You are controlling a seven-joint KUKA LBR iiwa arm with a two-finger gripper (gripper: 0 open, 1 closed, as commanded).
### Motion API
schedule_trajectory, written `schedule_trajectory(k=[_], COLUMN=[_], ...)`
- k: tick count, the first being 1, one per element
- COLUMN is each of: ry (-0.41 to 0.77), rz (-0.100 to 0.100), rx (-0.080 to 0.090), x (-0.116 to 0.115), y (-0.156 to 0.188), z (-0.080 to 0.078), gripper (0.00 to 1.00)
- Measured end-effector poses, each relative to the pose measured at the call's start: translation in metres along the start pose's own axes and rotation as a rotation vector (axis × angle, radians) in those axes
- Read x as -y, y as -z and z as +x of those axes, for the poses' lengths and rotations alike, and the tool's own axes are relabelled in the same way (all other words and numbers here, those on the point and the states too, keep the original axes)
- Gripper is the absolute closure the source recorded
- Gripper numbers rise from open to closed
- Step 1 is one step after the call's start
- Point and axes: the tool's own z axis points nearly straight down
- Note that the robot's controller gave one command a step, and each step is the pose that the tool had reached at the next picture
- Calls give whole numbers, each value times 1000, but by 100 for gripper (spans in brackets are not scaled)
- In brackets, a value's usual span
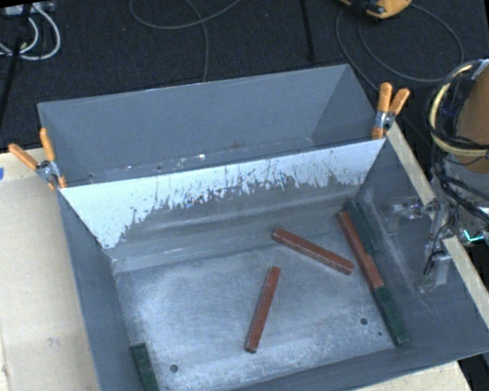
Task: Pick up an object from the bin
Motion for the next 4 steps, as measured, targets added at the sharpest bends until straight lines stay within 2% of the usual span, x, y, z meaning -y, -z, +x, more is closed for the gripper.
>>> schedule_trajectory(k=[1, 2, 3, 4], ry=[4, -32, -178, -339], rz=[2, 2, 0, -1], rx=[7, 13, 9, 8], x=[-1, -20, -39, -22], y=[4, -66, -141, -102], z=[-2, -34, -60, -57], gripper=[0, 0, 0, 0])
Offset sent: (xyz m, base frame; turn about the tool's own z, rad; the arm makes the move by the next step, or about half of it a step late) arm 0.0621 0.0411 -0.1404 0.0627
